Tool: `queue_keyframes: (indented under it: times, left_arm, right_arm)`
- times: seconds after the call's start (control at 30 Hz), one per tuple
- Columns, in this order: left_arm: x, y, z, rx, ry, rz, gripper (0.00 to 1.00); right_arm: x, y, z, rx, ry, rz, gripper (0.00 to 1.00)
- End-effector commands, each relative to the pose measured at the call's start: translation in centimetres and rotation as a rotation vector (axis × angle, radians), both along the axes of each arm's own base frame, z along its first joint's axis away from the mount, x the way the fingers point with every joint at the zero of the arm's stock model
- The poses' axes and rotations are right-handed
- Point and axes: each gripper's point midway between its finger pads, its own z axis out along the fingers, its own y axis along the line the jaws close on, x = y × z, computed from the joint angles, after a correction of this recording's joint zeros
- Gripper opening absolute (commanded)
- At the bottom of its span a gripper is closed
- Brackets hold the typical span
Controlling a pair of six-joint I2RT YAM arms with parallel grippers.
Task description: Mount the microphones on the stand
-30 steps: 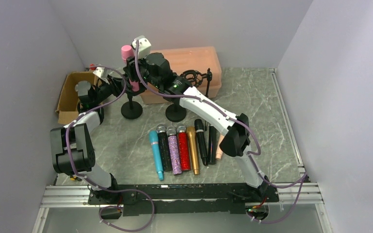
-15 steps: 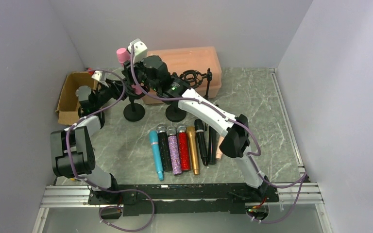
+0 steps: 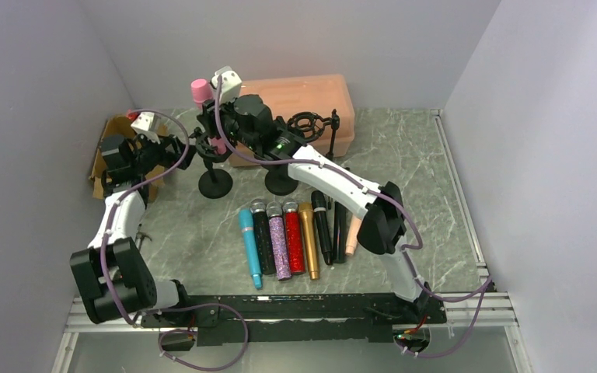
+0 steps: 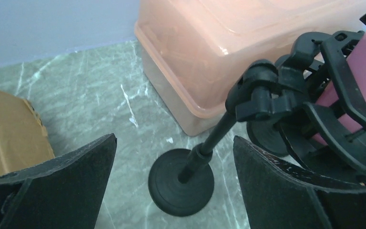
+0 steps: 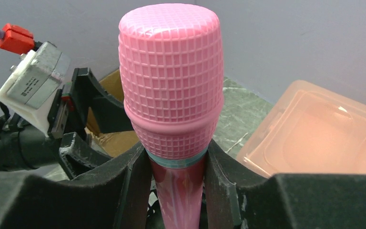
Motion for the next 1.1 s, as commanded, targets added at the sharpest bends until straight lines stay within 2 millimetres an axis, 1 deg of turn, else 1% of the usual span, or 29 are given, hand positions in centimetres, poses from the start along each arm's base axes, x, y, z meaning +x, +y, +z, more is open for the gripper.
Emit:
queue_keyframes:
  times: [0.0, 0.13, 0.23, 0.33, 0.43, 0.47, 0.53, 0.57, 0.63, 0.73, 0.8, 0.83, 0.87, 0.93, 1.0, 1.07]
  left_arm:
    - [-1.9, 0.0, -0.2, 0.076, 0.039, -0.015, 0.99]
    - [-2.6, -0.1, -0.1, 0.084, 0.075, -0.017, 0.99]
    - [-3.3, -0.1, 0.0, 0.083, 0.110, -0.013, 0.99]
    - [-3.8, -0.1, 0.2, 0.089, 0.123, -0.013, 0.99]
    - [-4.2, -0.1, 0.1, 0.093, 0.145, -0.011, 0.99]
    - [-4.3, -0.1, 0.2, 0.097, 0.151, -0.010, 1.00]
    - [-4.6, 0.0, 0.4, 0.105, 0.159, -0.009, 0.99]
    - [-4.7, 0.1, 0.5, 0.112, 0.160, -0.006, 1.00]
    - [-5.1, 0.2, 1.1, 0.124, 0.164, -0.001, 0.99]
    - [-5.8, 0.3, 1.9, 0.154, 0.211, -0.014, 0.99]
    - [-6.5, 0.3, 2.5, 0.175, 0.241, -0.031, 0.99]
    - [-6.9, 0.2, 2.9, 0.181, 0.248, -0.041, 0.99]
    - [-7.3, 0.0, 3.0, 0.181, 0.262, -0.048, 0.99]
    - [-7.8, -0.2, 3.5, 0.183, 0.269, -0.058, 0.99]
    - [-8.3, -0.4, 3.9, 0.179, 0.276, -0.067, 0.99]
    - [-8.8, -0.8, 4.4, 0.168, 0.283, -0.080, 1.00]
  right_arm:
    - [-0.7, -1.8, 2.5, 0.039, -0.002, -0.023, 0.45]
    - [-1.5, -2.9, 4.1, 0.048, -0.009, -0.024, 0.63]
    - [-2.3, -3.9, 5.3, 0.054, -0.010, -0.019, 0.75]
    - [-3.2, -5.1, 6.2, 0.053, -0.010, -0.018, 0.79]
    - [-3.9, -6.1, 6.3, 0.028, 0.004, -0.022, 0.82]
    - [-4.2, -6.7, 6.6, 0.020, 0.005, -0.029, 0.82]
    - [-4.4, -7.8, 6.5, -0.003, 0.011, -0.048, 0.83]
    - [-4.5, -8.8, 6.9, -0.008, 0.011, -0.075, 0.84]
    - [-4.5, -11.0, 7.0, -0.034, 0.032, -0.143, 0.85]
    - [-4.3, -15.5, 6.4, -0.094, 0.080, -0.311, 0.84]
    - [-4.0, -19.4, 5.5, -0.131, 0.123, -0.455, 0.84]
    - [-3.6, -21.7, 4.6, -0.147, 0.156, -0.527, 0.85]
    - [-3.4, -23.9, 3.4, -0.169, 0.205, -0.584, 0.85]
    - [-3.4, -27.3, 2.3, -0.156, 0.259, -0.664, 0.84]
    - [-3.7, -30.1, 1.5, -0.137, 0.273, -0.724, 0.84]
    - [-4.2, -32.2, 0.6, -0.126, 0.281, -0.755, 0.81]
